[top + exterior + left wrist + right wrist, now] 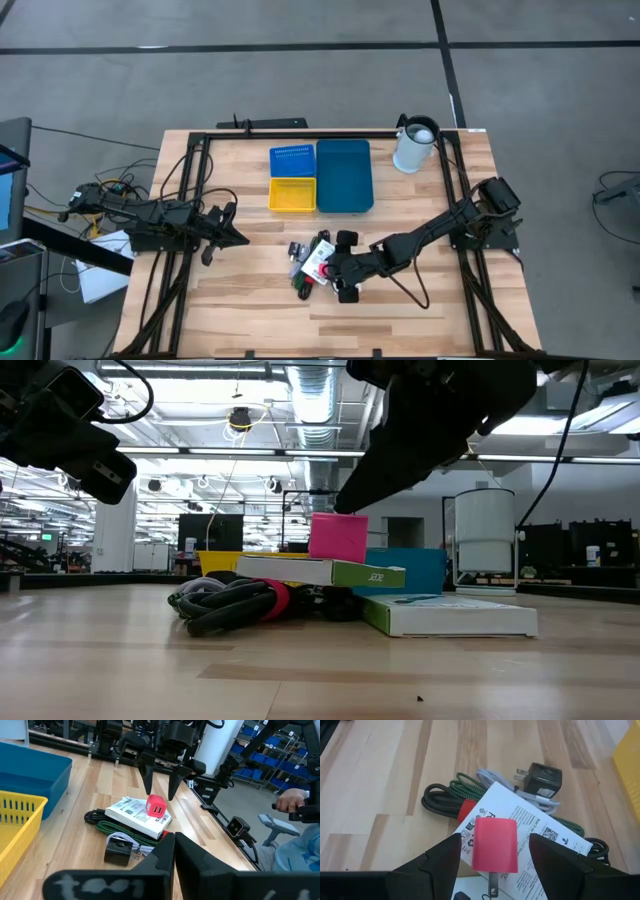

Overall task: Pick and place items into bin
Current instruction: Put the pink charger adapter into the blue basket

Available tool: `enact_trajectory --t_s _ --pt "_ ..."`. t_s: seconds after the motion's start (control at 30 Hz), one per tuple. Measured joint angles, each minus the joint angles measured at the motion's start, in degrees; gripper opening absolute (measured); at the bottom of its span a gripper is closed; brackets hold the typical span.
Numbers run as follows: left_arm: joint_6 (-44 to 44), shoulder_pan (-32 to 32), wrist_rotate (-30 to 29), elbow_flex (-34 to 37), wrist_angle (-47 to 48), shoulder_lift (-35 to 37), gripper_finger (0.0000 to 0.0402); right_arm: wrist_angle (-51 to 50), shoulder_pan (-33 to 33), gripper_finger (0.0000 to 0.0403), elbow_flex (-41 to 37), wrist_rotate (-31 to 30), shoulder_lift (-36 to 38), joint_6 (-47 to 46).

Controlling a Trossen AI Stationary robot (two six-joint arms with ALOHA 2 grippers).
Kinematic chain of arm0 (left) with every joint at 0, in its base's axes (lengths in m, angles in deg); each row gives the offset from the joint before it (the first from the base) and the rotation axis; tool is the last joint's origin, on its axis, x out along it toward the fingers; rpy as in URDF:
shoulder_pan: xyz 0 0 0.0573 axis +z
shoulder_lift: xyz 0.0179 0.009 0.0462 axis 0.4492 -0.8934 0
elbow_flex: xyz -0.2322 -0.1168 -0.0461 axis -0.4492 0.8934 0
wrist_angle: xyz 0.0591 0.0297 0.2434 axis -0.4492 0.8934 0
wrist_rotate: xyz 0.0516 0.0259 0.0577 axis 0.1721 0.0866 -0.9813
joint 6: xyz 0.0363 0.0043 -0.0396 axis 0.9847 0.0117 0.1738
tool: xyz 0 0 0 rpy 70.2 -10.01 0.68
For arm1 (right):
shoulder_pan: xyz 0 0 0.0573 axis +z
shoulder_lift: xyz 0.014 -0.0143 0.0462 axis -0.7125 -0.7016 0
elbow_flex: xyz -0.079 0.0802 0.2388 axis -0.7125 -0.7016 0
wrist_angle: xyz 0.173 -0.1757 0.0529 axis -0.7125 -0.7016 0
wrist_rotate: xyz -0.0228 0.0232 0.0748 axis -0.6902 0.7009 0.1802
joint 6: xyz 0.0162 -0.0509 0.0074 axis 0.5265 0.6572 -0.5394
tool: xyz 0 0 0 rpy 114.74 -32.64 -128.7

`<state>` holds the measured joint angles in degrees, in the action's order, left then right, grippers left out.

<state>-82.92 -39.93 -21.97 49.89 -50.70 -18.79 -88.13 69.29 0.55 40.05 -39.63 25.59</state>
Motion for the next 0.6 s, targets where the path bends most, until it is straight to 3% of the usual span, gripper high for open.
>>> enact_trajectory --t_s 0.6 --pt "0.0 0.0 0.0 0.0 0.0 0.0 0.0000 -0.2 0.0 0.0230 0.0 0.8 0.0 1.0"
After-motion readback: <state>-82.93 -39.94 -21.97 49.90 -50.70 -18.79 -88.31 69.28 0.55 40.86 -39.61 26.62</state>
